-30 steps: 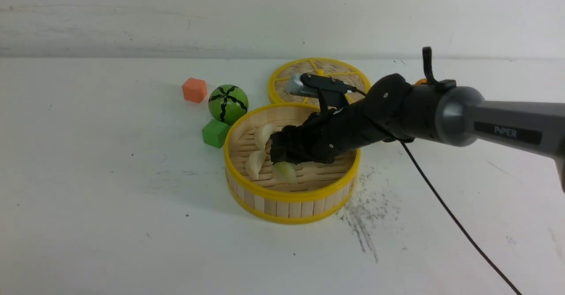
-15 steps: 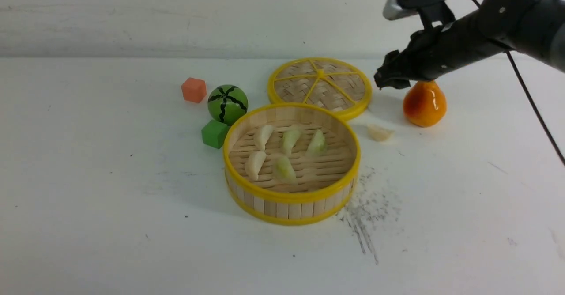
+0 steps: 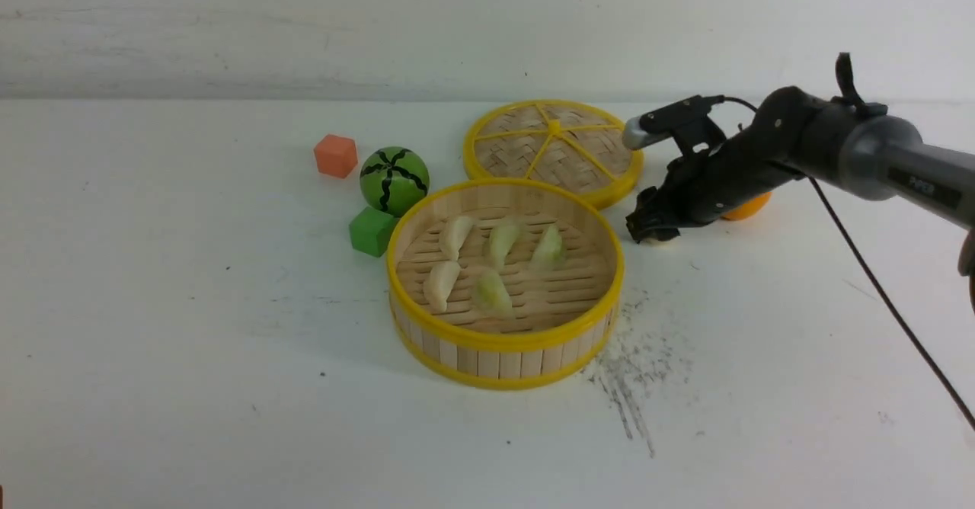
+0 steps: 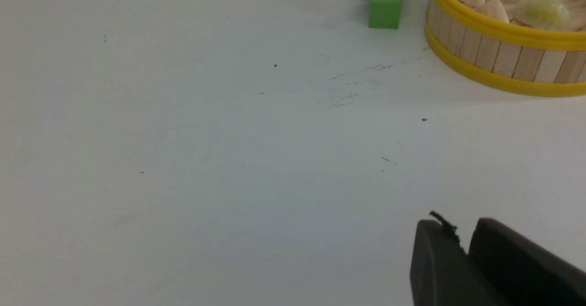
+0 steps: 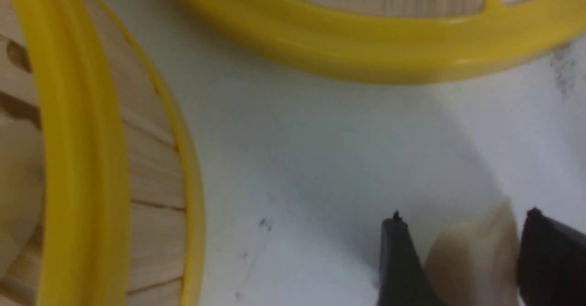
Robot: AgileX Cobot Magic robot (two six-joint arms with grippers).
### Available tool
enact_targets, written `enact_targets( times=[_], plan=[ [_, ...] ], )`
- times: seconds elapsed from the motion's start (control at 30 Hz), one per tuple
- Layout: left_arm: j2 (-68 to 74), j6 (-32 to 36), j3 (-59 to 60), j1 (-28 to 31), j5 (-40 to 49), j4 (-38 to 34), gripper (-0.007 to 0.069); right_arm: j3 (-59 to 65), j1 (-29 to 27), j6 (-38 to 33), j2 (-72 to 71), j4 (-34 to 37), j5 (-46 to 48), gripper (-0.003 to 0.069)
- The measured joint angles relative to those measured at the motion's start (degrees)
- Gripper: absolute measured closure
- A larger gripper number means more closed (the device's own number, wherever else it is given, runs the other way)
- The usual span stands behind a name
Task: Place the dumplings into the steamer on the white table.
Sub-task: 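Reach for and grasp a dumpling on the table, then place the dumpling into the bamboo steamer basket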
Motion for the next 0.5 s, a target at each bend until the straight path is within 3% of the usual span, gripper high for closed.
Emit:
enact_targets(
  times=[0.07, 0.17, 0.37, 0.5],
  plan=[
    [0.0, 0.0, 0.0, 0.0, -0.3, 0.3, 0.0521, -0.2, 0.0, 0.4, -0.2, 0.0, 0.8, 0.0412],
    [0.0, 0.0, 0.0, 0.0, -0.3, 0.5, 0.0521, -0.6, -0.1, 2.0, -0.9, -0.1, 3.9, 0.0421],
    [0.0, 0.0, 0.0, 0.0, -0.4, 0.6, 0.0521, -4.3, -1.1, 12.8, -6.2, 1.0, 15.5, 0.0422],
    [0.0, 0.0, 0.0, 0.0, -0.5, 0.6, 0.0518, -4.7, -0.6, 17.6, -12.2, 10.2, 22.0, 0.0422]
  ],
)
